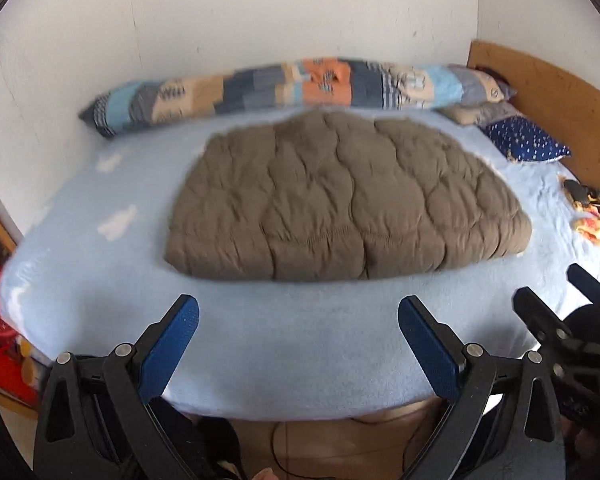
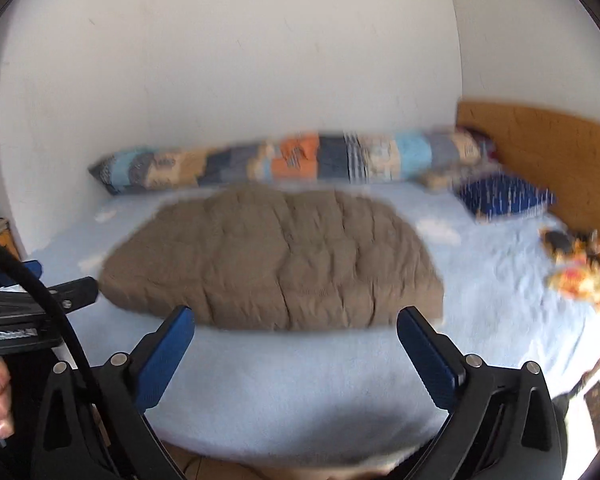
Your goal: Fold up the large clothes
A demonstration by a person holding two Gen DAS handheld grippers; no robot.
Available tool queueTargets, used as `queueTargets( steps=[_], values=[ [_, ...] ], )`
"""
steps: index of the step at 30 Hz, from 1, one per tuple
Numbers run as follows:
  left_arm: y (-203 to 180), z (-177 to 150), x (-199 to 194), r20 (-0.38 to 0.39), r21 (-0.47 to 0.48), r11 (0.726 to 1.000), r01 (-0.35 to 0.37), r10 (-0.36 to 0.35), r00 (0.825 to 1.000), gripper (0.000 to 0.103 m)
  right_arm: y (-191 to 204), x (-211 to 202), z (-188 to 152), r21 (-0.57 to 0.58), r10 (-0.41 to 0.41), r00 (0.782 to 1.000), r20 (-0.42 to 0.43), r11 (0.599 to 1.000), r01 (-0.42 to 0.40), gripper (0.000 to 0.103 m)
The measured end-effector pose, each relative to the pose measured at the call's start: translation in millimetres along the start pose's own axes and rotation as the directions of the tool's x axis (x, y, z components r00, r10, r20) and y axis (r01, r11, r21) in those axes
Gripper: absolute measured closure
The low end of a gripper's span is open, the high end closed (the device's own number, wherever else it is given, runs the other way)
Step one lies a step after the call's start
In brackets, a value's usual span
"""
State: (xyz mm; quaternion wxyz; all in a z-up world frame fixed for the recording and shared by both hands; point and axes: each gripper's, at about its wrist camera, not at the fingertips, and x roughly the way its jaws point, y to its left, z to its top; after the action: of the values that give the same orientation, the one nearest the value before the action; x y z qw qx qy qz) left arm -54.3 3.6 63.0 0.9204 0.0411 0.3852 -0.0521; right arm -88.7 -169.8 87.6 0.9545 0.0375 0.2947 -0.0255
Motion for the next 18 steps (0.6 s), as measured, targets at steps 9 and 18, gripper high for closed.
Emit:
queueTargets(
  steps=[9,18],
  values=[
    [14.8,-0.2,52.2,-0.064,-0.066,0.998,-0.016,0.012,0.998,0.003,3.9,48.3,-1.2,-0.018,-0.014,0.995,-0.098,1.0,0.012,0.0],
    [19.2,-8.6,74.4,-0.123,-0.068,0.995,-0.071,0.063,0.99,0.003,20.4,59.2,-11.8,-0.082,-0.009,0.993,-0.116,0.997,-0.001,0.0]
  ],
)
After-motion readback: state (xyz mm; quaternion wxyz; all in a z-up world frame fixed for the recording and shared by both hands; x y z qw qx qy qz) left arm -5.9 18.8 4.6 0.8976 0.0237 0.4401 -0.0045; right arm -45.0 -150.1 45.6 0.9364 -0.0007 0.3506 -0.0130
